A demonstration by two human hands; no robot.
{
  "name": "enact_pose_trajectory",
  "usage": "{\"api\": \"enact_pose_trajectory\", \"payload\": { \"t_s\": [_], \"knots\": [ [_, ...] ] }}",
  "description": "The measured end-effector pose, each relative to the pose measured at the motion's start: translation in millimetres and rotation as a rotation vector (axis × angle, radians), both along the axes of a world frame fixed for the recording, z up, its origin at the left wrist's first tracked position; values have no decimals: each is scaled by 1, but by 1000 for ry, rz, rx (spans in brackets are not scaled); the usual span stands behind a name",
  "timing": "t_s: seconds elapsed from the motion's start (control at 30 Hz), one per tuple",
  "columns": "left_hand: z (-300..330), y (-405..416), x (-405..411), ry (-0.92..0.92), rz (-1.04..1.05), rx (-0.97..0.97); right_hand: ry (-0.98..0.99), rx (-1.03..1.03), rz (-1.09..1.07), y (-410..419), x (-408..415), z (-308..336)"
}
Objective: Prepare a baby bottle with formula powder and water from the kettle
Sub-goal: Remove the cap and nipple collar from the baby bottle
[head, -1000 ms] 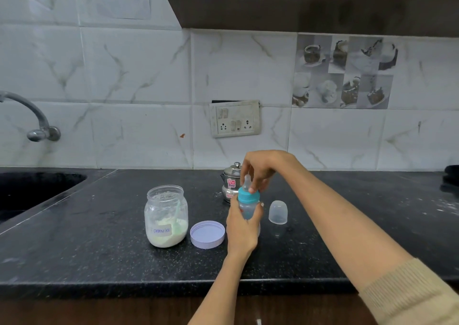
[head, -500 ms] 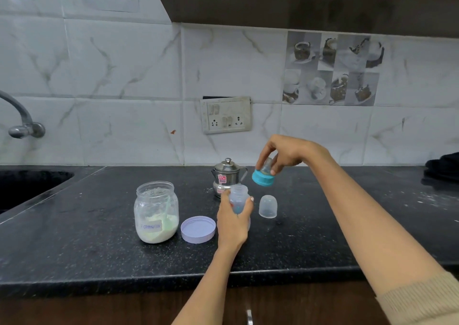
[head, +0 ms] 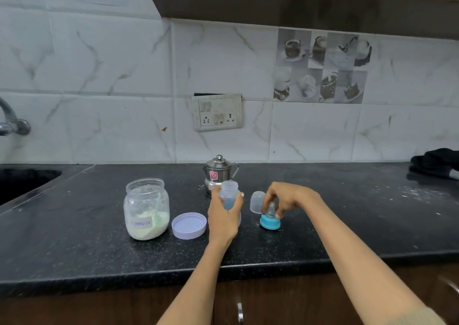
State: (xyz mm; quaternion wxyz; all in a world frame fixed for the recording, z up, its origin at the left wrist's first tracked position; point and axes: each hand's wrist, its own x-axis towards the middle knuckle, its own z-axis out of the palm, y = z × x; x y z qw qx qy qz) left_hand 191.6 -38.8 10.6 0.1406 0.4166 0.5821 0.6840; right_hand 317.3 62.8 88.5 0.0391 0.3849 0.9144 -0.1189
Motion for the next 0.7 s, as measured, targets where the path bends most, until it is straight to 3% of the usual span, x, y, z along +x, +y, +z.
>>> {"api": "enact_pose_trajectory", "payload": {
  "t_s": [0.33, 0.7],
  "knots": [
    [-1, 2, 0, -10, -5, -18, 56, -17, -25, -2, -4, -4],
    [-1, 0, -2, -37, 59, -57, 200, -33, -27, -16, 4, 36]
  ]
}}
